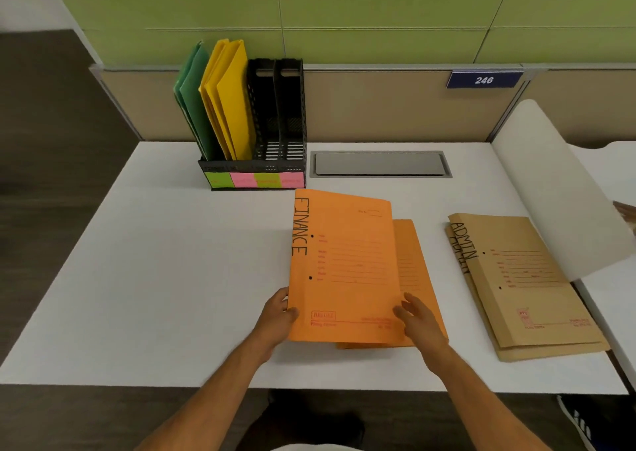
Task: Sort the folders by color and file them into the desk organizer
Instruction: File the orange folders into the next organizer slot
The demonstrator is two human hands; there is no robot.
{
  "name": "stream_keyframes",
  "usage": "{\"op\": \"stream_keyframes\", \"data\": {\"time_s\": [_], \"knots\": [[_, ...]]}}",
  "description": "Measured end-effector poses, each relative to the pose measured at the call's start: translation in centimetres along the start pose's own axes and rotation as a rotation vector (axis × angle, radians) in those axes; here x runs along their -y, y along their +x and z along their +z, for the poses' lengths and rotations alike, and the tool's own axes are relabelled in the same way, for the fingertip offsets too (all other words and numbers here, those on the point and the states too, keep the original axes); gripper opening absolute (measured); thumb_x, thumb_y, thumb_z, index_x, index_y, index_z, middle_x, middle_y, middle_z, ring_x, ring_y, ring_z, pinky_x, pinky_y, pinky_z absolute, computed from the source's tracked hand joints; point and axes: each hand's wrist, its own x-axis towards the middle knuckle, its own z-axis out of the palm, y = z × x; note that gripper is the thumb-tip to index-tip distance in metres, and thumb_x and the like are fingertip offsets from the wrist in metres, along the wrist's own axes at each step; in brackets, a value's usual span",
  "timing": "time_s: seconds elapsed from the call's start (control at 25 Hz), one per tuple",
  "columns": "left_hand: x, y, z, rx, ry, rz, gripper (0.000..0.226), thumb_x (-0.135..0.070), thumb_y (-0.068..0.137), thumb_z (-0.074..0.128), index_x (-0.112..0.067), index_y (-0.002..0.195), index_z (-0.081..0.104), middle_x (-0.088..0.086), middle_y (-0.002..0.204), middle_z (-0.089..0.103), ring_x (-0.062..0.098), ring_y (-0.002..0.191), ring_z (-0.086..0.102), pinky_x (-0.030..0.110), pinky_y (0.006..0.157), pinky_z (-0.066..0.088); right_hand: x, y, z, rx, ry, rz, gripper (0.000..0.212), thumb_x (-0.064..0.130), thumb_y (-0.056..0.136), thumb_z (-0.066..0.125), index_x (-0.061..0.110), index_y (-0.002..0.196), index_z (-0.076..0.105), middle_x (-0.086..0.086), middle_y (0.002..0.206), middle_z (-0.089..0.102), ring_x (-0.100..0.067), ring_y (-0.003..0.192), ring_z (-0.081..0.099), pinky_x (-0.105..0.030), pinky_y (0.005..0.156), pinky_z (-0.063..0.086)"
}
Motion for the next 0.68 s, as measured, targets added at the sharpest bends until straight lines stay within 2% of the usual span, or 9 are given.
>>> {"op": "stream_keyframes", "data": {"time_s": [0.12, 0.2, 0.32, 0.44, 0.48, 0.6, 0.68], "knots": [[-0.2, 0.1, -2.4, 0.003, -0.021, 0.004, 0.045, 0.000, 0.098, 0.049, -0.038, 0.120, 0.058, -0.007, 0.107, 0.076, 0.010, 0.094, 0.074, 0.026, 0.067, 0.060, 1.2, -0.9, 1.8, 0.026, 0.091, -0.023, 0.041, 0.038, 0.100, 0.053, 0.031, 0.140, 0.047, 0.002, 0.139, 0.053, -0.028, 0.128, 0.051, -0.058, 0.109, 0.043], [-0.6, 0.5, -4.3, 0.003, -0.041, 0.014, 0.047, 0.003, 0.098, 0.047, -0.037, 0.120, 0.058, -0.009, 0.104, 0.077, 0.011, 0.093, 0.075, 0.026, 0.065, 0.060, 2.4, -1.1, 3.2, 0.031, 0.161, -0.051, 0.029, 0.037, 0.101, 0.052, 0.034, 0.129, 0.057, 0.004, 0.129, 0.063, -0.025, 0.117, 0.061, -0.056, 0.101, 0.050], [-1.1, 1.2, -8.0, 0.005, -0.027, 0.029, 0.049, 0.003, 0.097, 0.044, -0.038, 0.120, 0.057, -0.012, 0.105, 0.077, 0.010, 0.093, 0.075, 0.024, 0.064, 0.060, 4.5, -1.3, 6.2, 0.073, 0.233, -0.080, 0.021, 0.033, 0.100, 0.055, 0.035, 0.117, 0.067, 0.005, 0.116, 0.074, -0.022, 0.103, 0.071, -0.047, 0.087, 0.059], [-1.8, 2.0, -11.9, 0.036, 0.029, 0.050, 0.054, 0.004, 0.096, 0.040, -0.040, 0.122, 0.058, -0.013, 0.108, 0.076, 0.010, 0.094, 0.074, 0.026, 0.066, 0.060, 6.5, -1.1, 9.8, 0.104, 0.326, -0.121, 0.022, 0.028, 0.098, 0.061, 0.028, 0.118, 0.069, 0.004, 0.115, 0.076, -0.017, 0.098, 0.074, -0.032, 0.067, 0.061], [-1.9, 2.3, -13.7, 0.048, 0.038, 0.059, 0.055, 0.004, 0.095, 0.039, -0.041, 0.122, 0.058, -0.014, 0.108, 0.076, 0.010, 0.094, 0.074, 0.026, 0.066, 0.060, 7.1, -0.9, 11.5, 0.113, 0.355, -0.135, 0.025, 0.026, 0.097, 0.062, 0.025, 0.121, 0.068, 0.003, 0.116, 0.075, -0.018, 0.099, 0.074, -0.031, 0.067, 0.061], [-2.0, 3.6, -18.2, 0.068, 0.036, 0.089, 0.055, 0.003, 0.096, 0.039, -0.043, 0.120, 0.057, -0.017, 0.106, 0.075, 0.010, 0.093, 0.074, 0.026, 0.065, 0.060, 8.4, -0.1, 15.8, 0.147, 0.401, -0.150, 0.028, 0.024, 0.096, 0.065, 0.023, 0.123, 0.067, -0.002, 0.121, 0.073, -0.025, 0.107, 0.072, -0.043, 0.082, 0.059], [-1.7, 4.3, -20.9, 0.076, 0.027, 0.092, 0.053, 0.001, 0.097, 0.040, -0.042, 0.121, 0.057, -0.014, 0.107, 0.075, 0.012, 0.094, 0.075, 0.027, 0.067, 0.061, 9.1, 0.3, 18.3, 0.166, 0.391, -0.150, 0.028, 0.020, 0.096, 0.063, 0.024, 0.123, 0.068, -0.003, 0.123, 0.072, -0.026, 0.108, 0.071, -0.045, 0.087, 0.057]]}}
